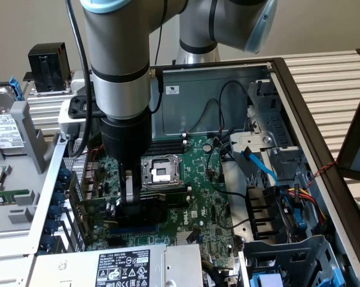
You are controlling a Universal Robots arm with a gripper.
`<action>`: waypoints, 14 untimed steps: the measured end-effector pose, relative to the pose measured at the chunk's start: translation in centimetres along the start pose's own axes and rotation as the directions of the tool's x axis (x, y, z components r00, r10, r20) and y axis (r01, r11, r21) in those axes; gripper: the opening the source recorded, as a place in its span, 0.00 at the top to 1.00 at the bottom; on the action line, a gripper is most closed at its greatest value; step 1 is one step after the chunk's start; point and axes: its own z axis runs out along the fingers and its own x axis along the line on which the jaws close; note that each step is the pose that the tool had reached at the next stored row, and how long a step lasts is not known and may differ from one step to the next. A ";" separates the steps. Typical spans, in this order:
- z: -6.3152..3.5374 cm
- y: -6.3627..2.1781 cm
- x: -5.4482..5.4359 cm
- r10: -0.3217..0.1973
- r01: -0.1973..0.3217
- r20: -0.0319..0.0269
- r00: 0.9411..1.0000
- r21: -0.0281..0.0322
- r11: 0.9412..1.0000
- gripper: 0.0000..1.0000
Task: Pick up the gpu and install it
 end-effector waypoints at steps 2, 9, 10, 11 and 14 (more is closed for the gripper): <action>0.00 0.00 0.0 -0.004 0.004 0.000 1.000 0.000 1.000 0.73; 0.00 0.00 0.0 -0.012 0.012 -0.001 1.000 0.000 1.000 0.73; 0.01 0.00 0.0 -0.012 0.012 -0.001 1.000 0.000 1.000 0.73; 0.01 0.00 0.0 -0.012 0.012 -0.001 1.000 0.000 1.000 0.73; 0.03 0.02 0.0 -0.012 0.012 -0.001 1.000 0.001 1.000 0.73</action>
